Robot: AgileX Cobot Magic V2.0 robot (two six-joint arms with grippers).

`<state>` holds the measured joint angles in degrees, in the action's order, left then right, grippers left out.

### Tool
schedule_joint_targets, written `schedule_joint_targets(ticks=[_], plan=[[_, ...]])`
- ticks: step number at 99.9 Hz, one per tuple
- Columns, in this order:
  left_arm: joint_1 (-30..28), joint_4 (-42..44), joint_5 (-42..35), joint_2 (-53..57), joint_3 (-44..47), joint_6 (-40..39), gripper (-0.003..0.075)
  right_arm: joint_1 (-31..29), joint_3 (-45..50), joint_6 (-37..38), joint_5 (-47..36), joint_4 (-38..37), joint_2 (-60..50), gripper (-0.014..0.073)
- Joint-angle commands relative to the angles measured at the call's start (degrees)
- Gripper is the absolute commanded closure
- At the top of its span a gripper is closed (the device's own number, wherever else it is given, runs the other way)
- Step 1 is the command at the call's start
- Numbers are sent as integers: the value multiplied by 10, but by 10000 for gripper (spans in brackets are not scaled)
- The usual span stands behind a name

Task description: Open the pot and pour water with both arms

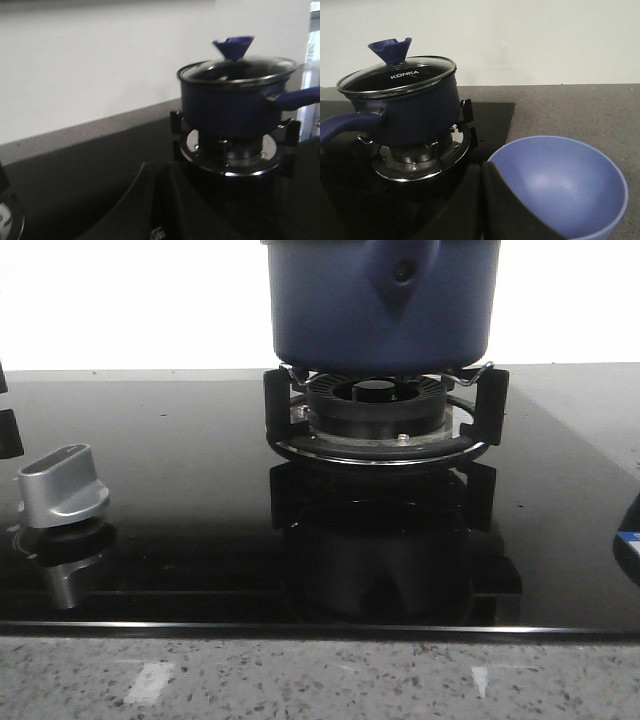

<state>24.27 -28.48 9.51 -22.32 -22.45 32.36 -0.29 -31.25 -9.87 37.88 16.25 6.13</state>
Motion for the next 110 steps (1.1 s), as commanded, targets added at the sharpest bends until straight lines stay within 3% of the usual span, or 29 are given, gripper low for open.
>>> schedule_joint_targets(ticks=[1, 19, 32, 59, 89, 110], plan=[[-26, 192, -30, 14, 6, -217, 740, 1, -14, -6, -41, 5, 8, 662], [-61, 195, -139, 93, 115, -238, 740, 1, -14, -6, -41, 5, 8, 662], [-82, 188, -146, 159, 174, -238, 740, 1, -14, -6, -41, 5, 8, 662], [-112, 169, -54, 236, 227, -238, 740, 1, -14, -6, -41, 5, 8, 662], [-112, 152, 63, 241, 242, -239, 740, 1, -14, -6, -41, 5, 8, 662], [-112, 152, 75, 241, 242, -239, 740, 1, -14, -6, -41, 5, 8, 662]])
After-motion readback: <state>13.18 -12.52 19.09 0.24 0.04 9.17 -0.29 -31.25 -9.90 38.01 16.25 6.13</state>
